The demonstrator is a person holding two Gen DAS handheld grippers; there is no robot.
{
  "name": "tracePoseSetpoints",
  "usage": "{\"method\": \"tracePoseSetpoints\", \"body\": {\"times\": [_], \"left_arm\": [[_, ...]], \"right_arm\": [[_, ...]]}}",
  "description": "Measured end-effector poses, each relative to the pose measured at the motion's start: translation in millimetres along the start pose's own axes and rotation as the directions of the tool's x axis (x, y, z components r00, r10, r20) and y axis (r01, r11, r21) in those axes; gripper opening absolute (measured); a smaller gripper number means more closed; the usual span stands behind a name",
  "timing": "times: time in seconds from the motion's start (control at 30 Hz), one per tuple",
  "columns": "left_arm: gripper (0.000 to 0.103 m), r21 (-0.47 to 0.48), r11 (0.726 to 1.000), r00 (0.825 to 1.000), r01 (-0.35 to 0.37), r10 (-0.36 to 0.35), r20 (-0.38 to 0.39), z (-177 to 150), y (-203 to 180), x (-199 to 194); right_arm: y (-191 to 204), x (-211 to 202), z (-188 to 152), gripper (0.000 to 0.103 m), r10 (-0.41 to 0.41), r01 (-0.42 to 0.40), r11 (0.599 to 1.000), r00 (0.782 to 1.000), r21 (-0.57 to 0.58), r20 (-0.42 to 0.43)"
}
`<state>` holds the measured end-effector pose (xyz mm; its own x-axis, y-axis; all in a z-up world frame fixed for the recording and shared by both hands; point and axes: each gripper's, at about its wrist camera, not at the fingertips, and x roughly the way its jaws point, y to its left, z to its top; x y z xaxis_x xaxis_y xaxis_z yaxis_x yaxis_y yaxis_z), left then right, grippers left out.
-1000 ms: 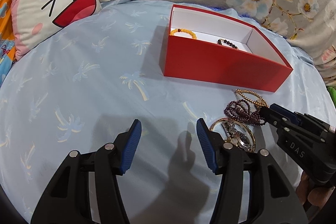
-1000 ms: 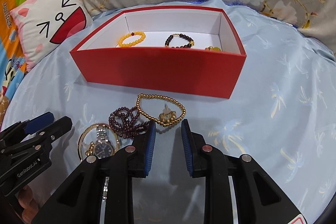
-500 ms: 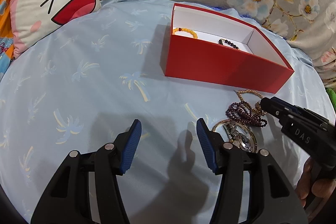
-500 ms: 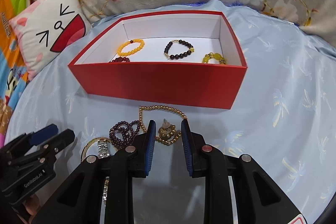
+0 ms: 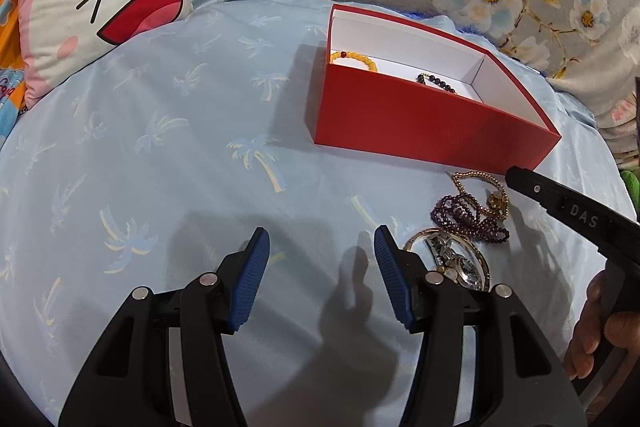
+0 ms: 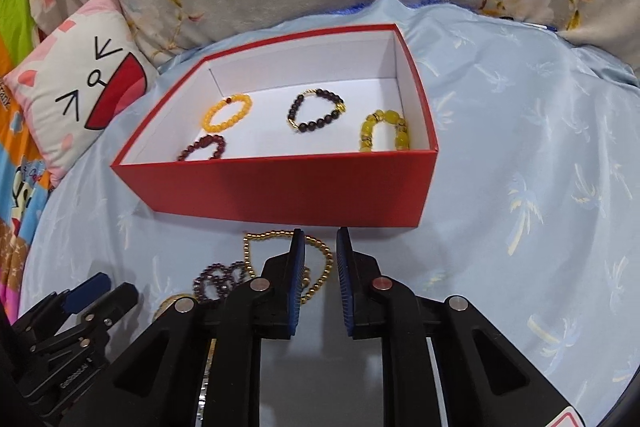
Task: Organize jewelry
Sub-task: 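Grasp the garnet cluster bracelet with the left tool while the right tool grasps the gold chain bracelet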
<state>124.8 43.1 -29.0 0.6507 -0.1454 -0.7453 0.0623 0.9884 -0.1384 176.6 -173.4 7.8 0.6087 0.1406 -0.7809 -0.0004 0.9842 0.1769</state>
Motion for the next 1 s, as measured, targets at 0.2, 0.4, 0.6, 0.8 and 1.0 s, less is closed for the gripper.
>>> {"method": "tracePoseSetpoints", "body": {"times": [0.2, 0.4, 0.6, 0.8, 1.0], "left_arm": [[0.052, 0.004, 1.000, 1.000, 0.001, -0.001, -0.001, 0, -1, 0], [0.052, 0.006, 1.000, 1.000, 0.003, -0.003, -0.003, 0, -2, 1], [0.052, 0.008, 1.000, 1.000, 0.015, -0.015, -0.009, -1, -4, -1], [0.052, 0.035, 0.998, 0.999, 0.054, -0.054, 0.001, 3, -18, -9], [0.052, 0.108, 0.989, 0.995, 0.104, -0.104, -0.012, 9, -54, -6]], "right_arm": [[5, 11, -6, 0.011, -0.012, 0.011, 1.000, 0.999, -0.026, -0.032], [0, 15, -6, 0.003, 0.003, -0.004, 1.000, 0.999, -0.012, -0.032], [-6, -5, -6, 0.003, 0.027, -0.027, 1.000, 1.000, 0.017, 0.006], [-14, -37, -12, 0.003, 0.053, -0.055, 0.998, 0.997, 0.040, 0.047], [-28, -57, -28, 0.003, 0.024, -0.028, 0.997, 0.998, 0.066, 0.054]]}}
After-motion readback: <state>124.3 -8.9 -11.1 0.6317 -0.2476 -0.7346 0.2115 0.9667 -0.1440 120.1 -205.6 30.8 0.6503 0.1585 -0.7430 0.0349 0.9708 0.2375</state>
